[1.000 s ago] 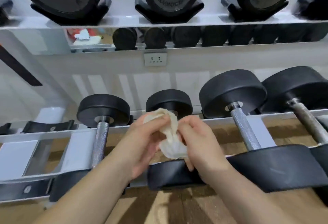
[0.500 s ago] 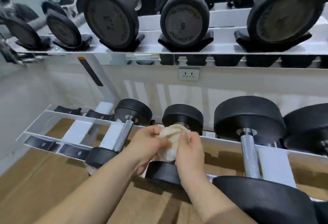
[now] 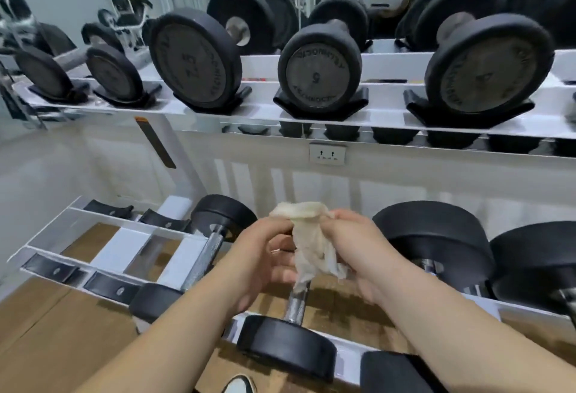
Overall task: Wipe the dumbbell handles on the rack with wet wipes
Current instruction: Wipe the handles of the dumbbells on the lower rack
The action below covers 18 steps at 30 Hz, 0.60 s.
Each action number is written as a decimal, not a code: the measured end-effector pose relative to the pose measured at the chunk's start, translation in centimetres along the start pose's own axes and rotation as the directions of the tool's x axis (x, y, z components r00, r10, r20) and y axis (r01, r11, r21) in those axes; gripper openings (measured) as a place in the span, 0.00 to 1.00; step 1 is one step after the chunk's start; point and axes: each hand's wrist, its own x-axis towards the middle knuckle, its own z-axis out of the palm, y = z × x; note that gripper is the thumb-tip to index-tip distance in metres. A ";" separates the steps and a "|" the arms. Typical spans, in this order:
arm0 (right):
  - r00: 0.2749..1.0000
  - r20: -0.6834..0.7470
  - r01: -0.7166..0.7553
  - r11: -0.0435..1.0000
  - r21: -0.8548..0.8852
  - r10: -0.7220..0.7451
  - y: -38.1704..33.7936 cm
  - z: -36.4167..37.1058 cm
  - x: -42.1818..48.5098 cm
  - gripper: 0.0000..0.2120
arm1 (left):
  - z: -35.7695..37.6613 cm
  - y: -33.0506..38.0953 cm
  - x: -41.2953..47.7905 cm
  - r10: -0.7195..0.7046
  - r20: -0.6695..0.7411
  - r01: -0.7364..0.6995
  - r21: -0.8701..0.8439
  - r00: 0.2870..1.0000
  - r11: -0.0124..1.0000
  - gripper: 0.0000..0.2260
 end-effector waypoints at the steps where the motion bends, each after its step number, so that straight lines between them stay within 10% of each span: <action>1: 1.000 0.004 0.000 1.000 -0.006 0.000 -0.1 -0.5 0.9 0.08 | 0.1 0.1 0.6 0.006 0.044 -0.008 0.034 0.999 0.999 0.16; 7: 0.997 -0.039 -0.060 0.988 0.141 0.066 2.7 -0.9 3.1 0.08 | 0.3 -0.5 1.4 0.034 0.219 -0.089 0.248 0.975 0.965 0.11; 12: 0.998 0.039 -0.046 0.983 0.178 0.040 3.3 -1.0 4.4 0.10 | 0.3 -2.0 2.7 0.262 -0.124 -0.170 0.495 0.957 0.852 0.17; 18: 0.985 0.163 -0.095 0.966 0.241 0.056 2.8 -1.9 4.3 0.25 | -1.6 -0.3 2.6 0.221 -0.117 -0.155 0.412 0.968 0.898 0.18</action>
